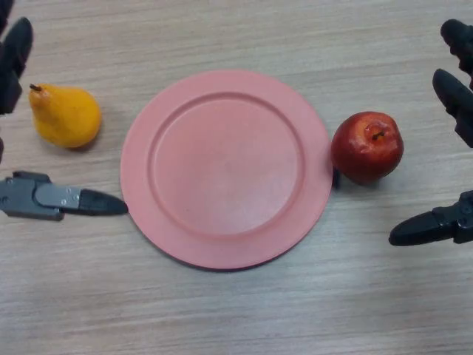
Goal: Pick up the red apple and place it on the plate
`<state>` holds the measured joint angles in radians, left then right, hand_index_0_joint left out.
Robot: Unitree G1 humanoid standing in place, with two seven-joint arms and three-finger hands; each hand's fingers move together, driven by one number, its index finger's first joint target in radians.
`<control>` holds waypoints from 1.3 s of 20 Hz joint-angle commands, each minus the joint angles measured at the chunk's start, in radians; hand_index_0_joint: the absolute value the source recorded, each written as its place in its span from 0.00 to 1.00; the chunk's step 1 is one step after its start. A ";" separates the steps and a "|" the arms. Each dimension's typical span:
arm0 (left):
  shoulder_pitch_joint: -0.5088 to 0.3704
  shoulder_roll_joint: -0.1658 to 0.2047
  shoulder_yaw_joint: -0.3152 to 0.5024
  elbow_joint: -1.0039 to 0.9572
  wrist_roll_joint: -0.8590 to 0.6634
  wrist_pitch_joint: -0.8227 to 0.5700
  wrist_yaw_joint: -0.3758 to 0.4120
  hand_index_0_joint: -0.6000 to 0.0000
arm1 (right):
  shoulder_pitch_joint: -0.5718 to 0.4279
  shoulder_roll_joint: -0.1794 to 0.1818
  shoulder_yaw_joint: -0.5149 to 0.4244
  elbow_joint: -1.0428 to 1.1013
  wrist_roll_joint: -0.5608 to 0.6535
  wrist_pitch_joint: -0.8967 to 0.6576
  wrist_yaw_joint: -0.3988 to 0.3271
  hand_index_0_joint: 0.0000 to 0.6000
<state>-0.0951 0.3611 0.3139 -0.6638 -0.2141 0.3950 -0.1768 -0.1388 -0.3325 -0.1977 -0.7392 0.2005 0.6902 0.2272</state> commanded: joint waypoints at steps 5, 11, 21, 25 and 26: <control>0.019 -0.002 0.091 -0.063 0.023 -0.086 -0.008 1.00 | -0.023 -0.002 -0.037 -0.004 -0.026 -0.210 -0.073 0.00; 0.034 -0.024 0.056 -0.063 0.038 -0.085 0.045 1.00 | -0.096 -0.017 0.011 0.236 -0.128 -0.407 -0.116 0.00; 0.017 -0.009 0.083 -0.040 0.031 -0.094 0.067 1.00 | -0.272 0.029 0.133 0.829 -0.347 -0.736 -0.199 0.08; 0.007 0.010 0.103 -0.014 0.007 -0.093 0.053 1.00 | -0.308 0.046 0.141 0.947 -0.363 -0.706 -0.274 0.91; 0.005 0.012 0.110 -0.007 -0.004 -0.096 0.052 1.00 | -0.318 0.046 0.144 0.982 -0.374 -0.702 -0.297 1.00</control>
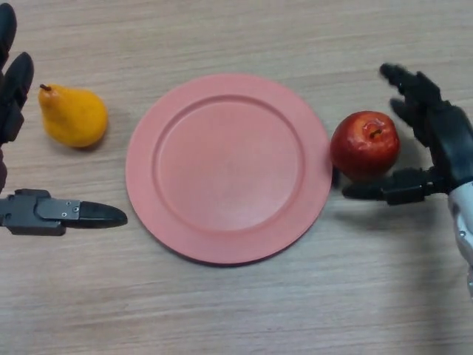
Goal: Pick up the red apple and place it on the plate
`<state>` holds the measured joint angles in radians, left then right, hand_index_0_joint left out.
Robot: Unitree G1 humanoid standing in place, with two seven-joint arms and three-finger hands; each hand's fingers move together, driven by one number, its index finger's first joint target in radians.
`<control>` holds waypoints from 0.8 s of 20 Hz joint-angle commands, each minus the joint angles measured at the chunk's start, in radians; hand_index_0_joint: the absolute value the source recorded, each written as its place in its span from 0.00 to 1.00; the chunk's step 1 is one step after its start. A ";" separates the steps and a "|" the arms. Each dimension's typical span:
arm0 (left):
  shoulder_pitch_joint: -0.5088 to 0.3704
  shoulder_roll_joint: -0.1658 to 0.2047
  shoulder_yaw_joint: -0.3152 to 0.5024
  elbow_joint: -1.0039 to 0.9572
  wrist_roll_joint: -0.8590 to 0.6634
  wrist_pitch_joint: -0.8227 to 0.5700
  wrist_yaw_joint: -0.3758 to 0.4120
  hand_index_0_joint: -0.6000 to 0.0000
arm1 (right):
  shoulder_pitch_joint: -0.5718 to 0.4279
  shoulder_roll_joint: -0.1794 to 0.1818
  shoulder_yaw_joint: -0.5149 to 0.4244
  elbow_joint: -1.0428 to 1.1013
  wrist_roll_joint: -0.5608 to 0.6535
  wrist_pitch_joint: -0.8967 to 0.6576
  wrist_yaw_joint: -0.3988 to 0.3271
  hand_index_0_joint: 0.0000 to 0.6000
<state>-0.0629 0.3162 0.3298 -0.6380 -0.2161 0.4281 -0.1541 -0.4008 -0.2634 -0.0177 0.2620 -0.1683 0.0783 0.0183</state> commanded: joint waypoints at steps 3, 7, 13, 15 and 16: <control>-0.008 0.064 0.116 -0.025 -0.012 -0.148 0.009 1.00 | -0.067 -0.038 -0.041 0.029 -0.028 -0.125 -0.097 1.00; -0.016 0.080 0.158 -0.006 -0.039 -0.155 0.003 1.00 | -0.083 -0.065 -0.055 -0.077 -0.029 -0.049 -0.049 1.00; -0.008 0.101 0.153 -0.037 -0.047 -0.117 0.000 1.00 | -0.130 0.034 0.059 -0.268 -0.113 0.043 -0.016 1.00; -0.020 0.102 0.153 -0.051 -0.040 -0.089 -0.015 1.00 | -0.120 0.063 0.133 -0.289 -0.112 0.058 -0.046 1.00; -0.028 0.102 0.158 -0.056 -0.048 -0.073 -0.014 1.00 | -0.117 0.067 0.163 -0.293 -0.113 0.069 -0.061 1.00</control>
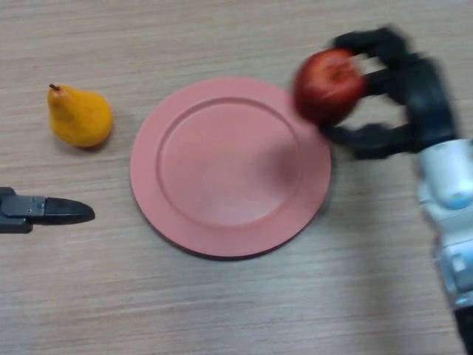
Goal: Pick up the red apple and place it on the plate
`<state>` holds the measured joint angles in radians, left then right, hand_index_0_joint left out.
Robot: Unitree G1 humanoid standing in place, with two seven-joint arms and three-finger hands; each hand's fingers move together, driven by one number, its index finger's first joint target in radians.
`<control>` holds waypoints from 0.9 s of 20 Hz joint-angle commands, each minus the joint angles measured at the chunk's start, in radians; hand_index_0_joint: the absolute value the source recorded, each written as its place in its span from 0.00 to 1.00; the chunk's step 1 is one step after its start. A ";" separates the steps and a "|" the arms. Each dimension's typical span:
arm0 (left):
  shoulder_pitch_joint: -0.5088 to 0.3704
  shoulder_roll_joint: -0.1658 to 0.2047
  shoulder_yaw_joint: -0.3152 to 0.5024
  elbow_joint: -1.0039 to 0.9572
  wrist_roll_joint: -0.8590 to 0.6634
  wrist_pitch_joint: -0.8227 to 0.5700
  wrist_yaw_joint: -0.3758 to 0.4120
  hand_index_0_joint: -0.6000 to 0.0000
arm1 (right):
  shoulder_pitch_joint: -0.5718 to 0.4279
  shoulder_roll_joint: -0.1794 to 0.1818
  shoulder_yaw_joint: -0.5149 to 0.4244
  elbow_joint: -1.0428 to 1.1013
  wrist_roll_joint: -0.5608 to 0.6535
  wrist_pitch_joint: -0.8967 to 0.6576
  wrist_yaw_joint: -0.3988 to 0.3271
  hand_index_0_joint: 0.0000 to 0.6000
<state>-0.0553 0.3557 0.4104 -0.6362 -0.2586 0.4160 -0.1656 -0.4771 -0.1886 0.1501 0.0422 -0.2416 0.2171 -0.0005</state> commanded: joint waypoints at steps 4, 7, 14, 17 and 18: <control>-0.055 0.068 0.062 -0.060 0.012 -0.059 0.008 1.00 | 0.020 -0.002 0.134 -0.034 -0.047 -0.068 -0.094 1.00; -0.060 0.066 0.057 -0.059 0.023 -0.068 0.019 1.00 | 0.036 -0.002 0.148 -0.052 -0.064 -0.055 -0.061 0.33; -0.093 0.082 0.052 -0.071 -0.009 -0.070 0.058 1.00 | 0.012 -0.001 -0.098 -0.224 -0.076 -0.067 0.047 0.00; -0.080 0.090 0.056 -0.079 -0.023 -0.059 0.014 1.00 | 0.094 -0.076 -0.246 -0.398 0.116 0.041 0.125 0.00; -0.078 0.089 0.063 -0.079 -0.028 -0.060 0.005 1.00 | 0.117 -0.091 -0.264 -0.421 0.147 0.046 0.126 0.00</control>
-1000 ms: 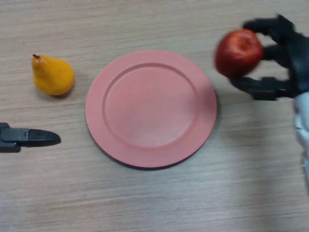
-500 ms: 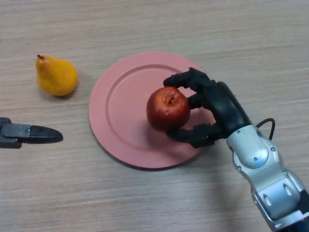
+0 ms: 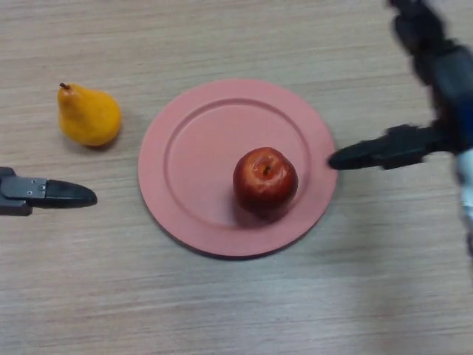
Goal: Pick up the red apple and place it on the plate
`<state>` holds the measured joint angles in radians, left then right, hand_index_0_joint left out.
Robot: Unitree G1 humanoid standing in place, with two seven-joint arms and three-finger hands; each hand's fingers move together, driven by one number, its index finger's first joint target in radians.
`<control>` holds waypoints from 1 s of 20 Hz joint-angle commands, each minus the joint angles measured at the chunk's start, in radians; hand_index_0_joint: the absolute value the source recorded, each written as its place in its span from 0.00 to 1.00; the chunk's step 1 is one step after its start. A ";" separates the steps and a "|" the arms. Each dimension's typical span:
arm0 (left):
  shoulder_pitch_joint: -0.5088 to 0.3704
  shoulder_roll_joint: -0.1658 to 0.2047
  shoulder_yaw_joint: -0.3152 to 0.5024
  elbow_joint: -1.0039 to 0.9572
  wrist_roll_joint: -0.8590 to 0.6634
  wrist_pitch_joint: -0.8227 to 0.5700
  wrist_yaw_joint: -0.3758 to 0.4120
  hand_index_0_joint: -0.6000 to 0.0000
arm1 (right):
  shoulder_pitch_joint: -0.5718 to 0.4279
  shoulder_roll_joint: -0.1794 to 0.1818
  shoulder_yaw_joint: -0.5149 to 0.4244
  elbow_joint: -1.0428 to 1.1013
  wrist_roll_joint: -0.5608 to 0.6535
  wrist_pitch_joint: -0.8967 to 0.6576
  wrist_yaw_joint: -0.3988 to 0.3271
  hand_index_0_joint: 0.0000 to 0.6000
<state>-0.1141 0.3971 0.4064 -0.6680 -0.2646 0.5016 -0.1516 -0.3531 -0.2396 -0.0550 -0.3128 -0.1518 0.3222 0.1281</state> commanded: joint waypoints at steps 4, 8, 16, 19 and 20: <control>0.007 0.061 0.126 -0.118 -0.207 0.073 -0.021 1.00 | 0.170 -0.080 -0.165 -0.330 0.267 0.103 0.010 0.00; 0.032 0.004 0.104 -0.124 -0.186 0.048 0.002 1.00 | 0.233 -0.090 -0.201 -0.507 0.370 0.242 -0.004 0.00; 0.024 0.021 0.103 -0.186 -0.148 0.129 0.010 1.00 | 0.255 -0.082 -0.156 -0.567 0.310 0.258 0.072 0.00; 0.052 -0.029 0.057 -0.184 -0.108 0.068 0.029 1.00 | 0.246 -0.065 -0.146 -0.579 0.306 0.265 0.066 0.00; 0.057 -0.036 0.052 -0.189 -0.107 0.064 0.034 1.00 | 0.246 -0.063 -0.147 -0.579 0.307 0.264 0.062 0.00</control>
<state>-0.0374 0.3232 0.4127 -0.8138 -0.3986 0.7276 -0.1252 -0.0798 -0.2882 -0.1597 -0.8333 0.1723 0.7195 0.2040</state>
